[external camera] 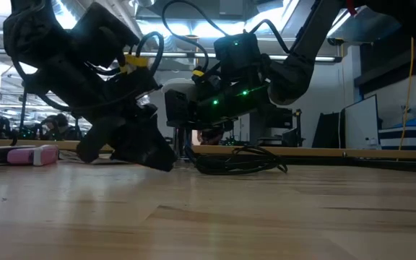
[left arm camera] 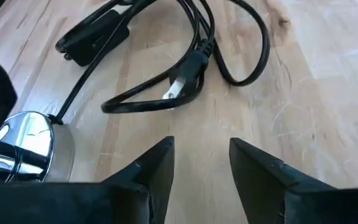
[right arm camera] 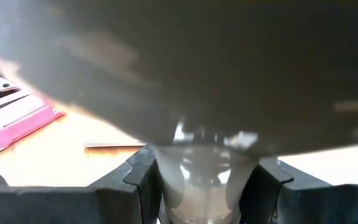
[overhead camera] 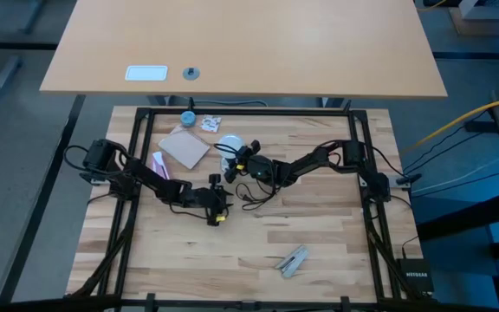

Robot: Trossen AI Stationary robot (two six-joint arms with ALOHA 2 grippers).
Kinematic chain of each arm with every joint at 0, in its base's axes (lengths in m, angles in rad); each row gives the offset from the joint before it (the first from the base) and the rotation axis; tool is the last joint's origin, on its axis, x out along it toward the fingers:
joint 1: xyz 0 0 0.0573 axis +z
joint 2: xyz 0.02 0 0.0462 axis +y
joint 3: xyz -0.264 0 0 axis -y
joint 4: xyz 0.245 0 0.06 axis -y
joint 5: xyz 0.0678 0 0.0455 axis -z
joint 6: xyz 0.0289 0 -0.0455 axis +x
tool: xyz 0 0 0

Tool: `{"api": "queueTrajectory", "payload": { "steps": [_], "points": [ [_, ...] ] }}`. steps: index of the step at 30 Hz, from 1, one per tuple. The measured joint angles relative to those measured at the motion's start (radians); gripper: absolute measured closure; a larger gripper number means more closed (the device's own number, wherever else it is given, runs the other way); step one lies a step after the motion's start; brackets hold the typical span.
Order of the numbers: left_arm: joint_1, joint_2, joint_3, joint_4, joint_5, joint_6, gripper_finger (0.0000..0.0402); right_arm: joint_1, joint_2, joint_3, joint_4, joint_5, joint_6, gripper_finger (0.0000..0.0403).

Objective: Screw lightbulb
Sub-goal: Remove the lightbulb from the lamp

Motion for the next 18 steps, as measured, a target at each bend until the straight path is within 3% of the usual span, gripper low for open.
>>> {"api": "queueTrajectory", "payload": {
  "steps": [10,18],
  "points": [
    [0.03,0.0,0.0,-0.007,-0.05,-0.04,0.0269,0.0,-0.001,0.001,-0.003,-0.05,-0.006,0.0237],
    [-0.062,-0.05,0.001,-0.151,-0.049,-0.079,0.027,0.0,-0.002,0.001,-0.003,-0.019,-0.029,0.0237]
  ]
}}
